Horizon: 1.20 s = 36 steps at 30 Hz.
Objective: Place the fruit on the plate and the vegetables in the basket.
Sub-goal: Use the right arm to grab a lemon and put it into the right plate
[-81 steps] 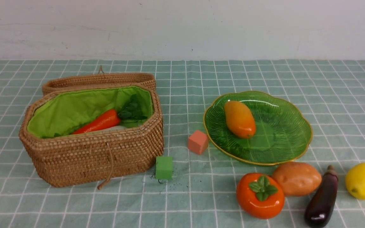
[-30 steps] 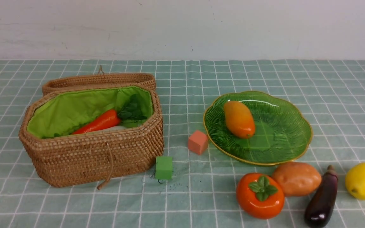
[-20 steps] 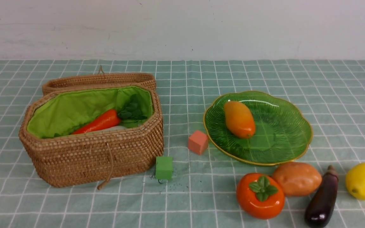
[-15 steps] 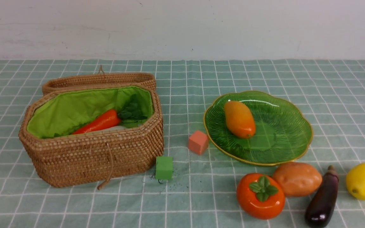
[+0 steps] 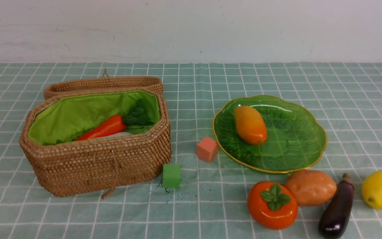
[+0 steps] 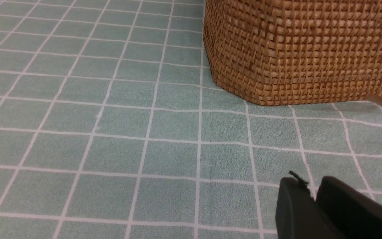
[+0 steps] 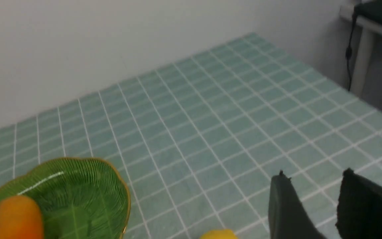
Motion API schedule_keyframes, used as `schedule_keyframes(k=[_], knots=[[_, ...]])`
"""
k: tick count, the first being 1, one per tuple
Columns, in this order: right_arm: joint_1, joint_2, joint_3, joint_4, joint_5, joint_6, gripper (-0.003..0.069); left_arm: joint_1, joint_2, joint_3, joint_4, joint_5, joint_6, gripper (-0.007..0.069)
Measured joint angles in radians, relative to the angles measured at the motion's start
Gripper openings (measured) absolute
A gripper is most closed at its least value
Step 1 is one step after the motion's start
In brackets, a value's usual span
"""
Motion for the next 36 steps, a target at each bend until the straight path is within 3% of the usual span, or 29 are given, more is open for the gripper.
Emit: schedule_keyframes(k=[3, 10, 14, 20, 24, 30, 36], knots=[[0.0, 0.068, -0.001, 0.06, -0.001, 0.007, 0.0244, 0.0, 0.0, 0.0, 0.0, 0.0, 0.0, 0.0101], [0.0, 0.313, -0.084, 0.293, 0.15, -0.22, 0.0247, 0.0, 0.0, 0.0, 0.0, 0.0, 0.0, 0.0106], [0.0, 0.509, -0.197, 0.468, 0.23, -0.318, 0.031, 0.0, 0.0, 0.0, 0.0, 0.0, 0.0, 0.0113], [0.0, 0.692, -0.291, 0.508, 0.295, -0.332, 0.0488, 0.0, 0.0, 0.0, 0.0, 0.0, 0.0, 0.0113], [0.0, 0.801, -0.318, 0.508, 0.278, -0.227, 0.0656, 0.0, 0.0, 0.0, 0.0, 0.0, 0.0, 0.0117], [0.0, 0.917, -0.321, 0.488, 0.202, -0.151, 0.0672, 0.0, 0.0, 0.0, 0.0, 0.0, 0.0, 0.0122], [0.0, 1.038, -0.326, 0.484, 0.118, -0.136, 0.0624, 0.0, 0.0, 0.0, 0.0, 0.0, 0.0, 0.0127]])
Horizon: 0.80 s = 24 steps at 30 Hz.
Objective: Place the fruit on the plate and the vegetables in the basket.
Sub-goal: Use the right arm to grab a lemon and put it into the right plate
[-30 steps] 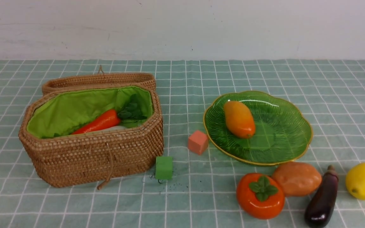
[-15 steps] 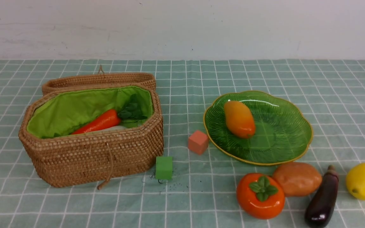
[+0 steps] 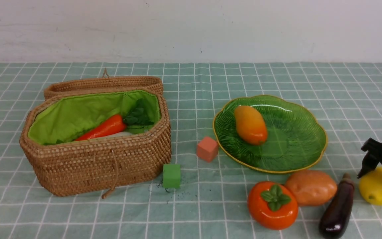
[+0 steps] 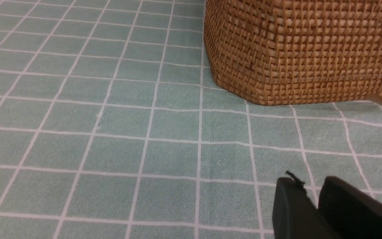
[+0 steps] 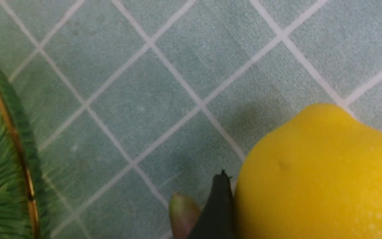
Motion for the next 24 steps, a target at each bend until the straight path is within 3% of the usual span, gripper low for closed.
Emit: schedule_keyframes(k=[10, 18, 24], knots=[[0.0, -0.036, -0.002, -0.009, 0.01, -0.052, 0.0594, 0.0, 0.0, 0.0, 0.0, 0.0, 0.0, 0.0138], [0.005, -0.218, -0.048, -0.009, -0.016, -0.1, 0.0594, 0.0, 0.0, 0.0, 0.0, 0.0, 0.0, 0.0148], [0.127, -0.259, -0.125, 0.059, -0.012, -0.199, 0.0594, 0.0, 0.0, 0.0, 0.0, 0.0, 0.0, 0.0151]])
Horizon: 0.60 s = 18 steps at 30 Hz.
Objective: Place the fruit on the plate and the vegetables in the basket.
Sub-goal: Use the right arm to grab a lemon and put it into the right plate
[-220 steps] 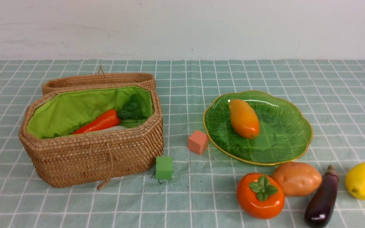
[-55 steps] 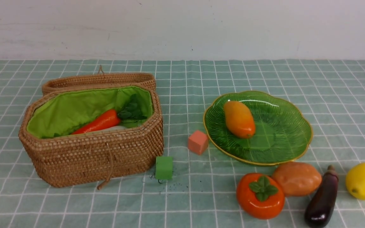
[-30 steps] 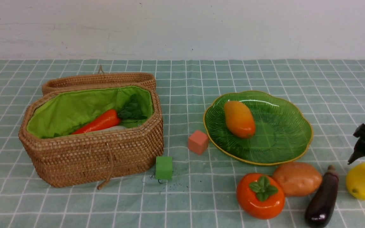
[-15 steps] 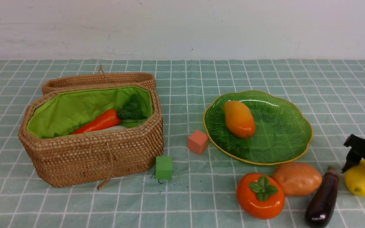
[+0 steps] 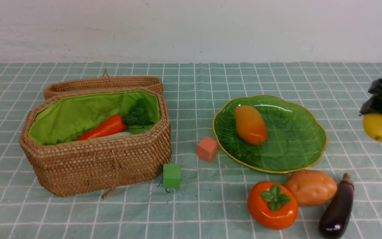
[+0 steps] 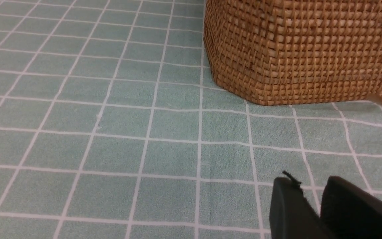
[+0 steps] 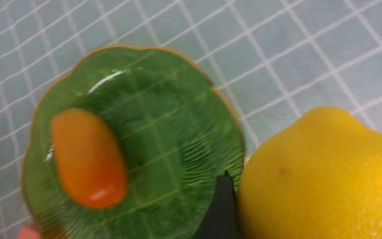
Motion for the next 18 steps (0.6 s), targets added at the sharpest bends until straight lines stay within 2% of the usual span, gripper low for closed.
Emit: schedule_keyframes(k=[3, 9, 18], knots=[[0.084, 0.027, -0.047, 0.034, 0.008, -0.038, 0.0594, 0.0, 0.0, 0.0, 0.0, 0.0, 0.0, 0.0152], [0.189, 0.165, -0.168, 0.051, -0.031, -0.05, 0.0594, 0.0, 0.0, 0.0, 0.0, 0.0, 0.0, 0.0152], [0.201, 0.432, -0.211, 0.06, -0.115, -0.05, 0.0594, 0.0, 0.0, 0.0, 0.0, 0.0, 0.0, 0.0156]])
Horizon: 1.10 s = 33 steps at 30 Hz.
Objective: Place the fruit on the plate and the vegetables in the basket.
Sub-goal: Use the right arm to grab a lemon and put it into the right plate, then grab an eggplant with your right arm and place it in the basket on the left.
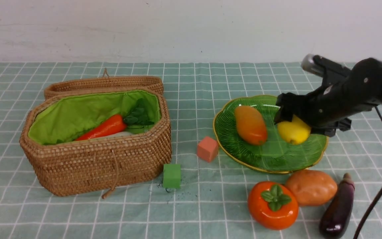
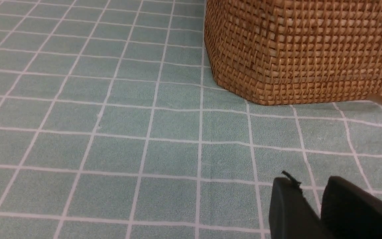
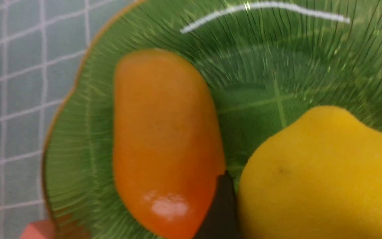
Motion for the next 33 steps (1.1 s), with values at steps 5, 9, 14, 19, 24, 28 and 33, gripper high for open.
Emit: schedule_keyframes(k=[5, 9, 14, 19, 24, 28, 33], knots=[[0.0, 0.05, 0.0, -0.004, -0.001, -0.003, 0.0654, 0.0, 0.0, 0.0, 0.0, 0.0, 0.0, 0.0165], [0.0, 0.049, -0.004, -0.004, -0.001, -0.005, 0.068, 0.0, 0.0, 0.0, 0.0, 0.0, 0.0, 0.0165], [0.0, 0.042, -0.005, -0.023, 0.022, -0.006, 0.0676, 0.0, 0.0, 0.0, 0.0, 0.0, 0.0, 0.0171], [0.0, -0.041, -0.005, -0.12, 0.107, 0.019, 0.0671, 0.0, 0.0, 0.0, 0.0, 0.0, 0.0, 0.0179], [0.0, -0.173, -0.005, -0.225, 0.212, 0.113, 0.0663, 0.0, 0.0, 0.0, 0.0, 0.0, 0.0, 0.0184], [0.0, -0.298, 0.001, -0.353, 0.384, 0.237, 0.064, 0.0, 0.0, 0.0, 0.0, 0.0, 0.0, 0.0185], [-0.002, -0.335, 0.137, -0.473, 0.43, 0.445, 0.0578, 0.0, 0.0, 0.0, 0.0, 0.0, 0.0, 0.0188]])
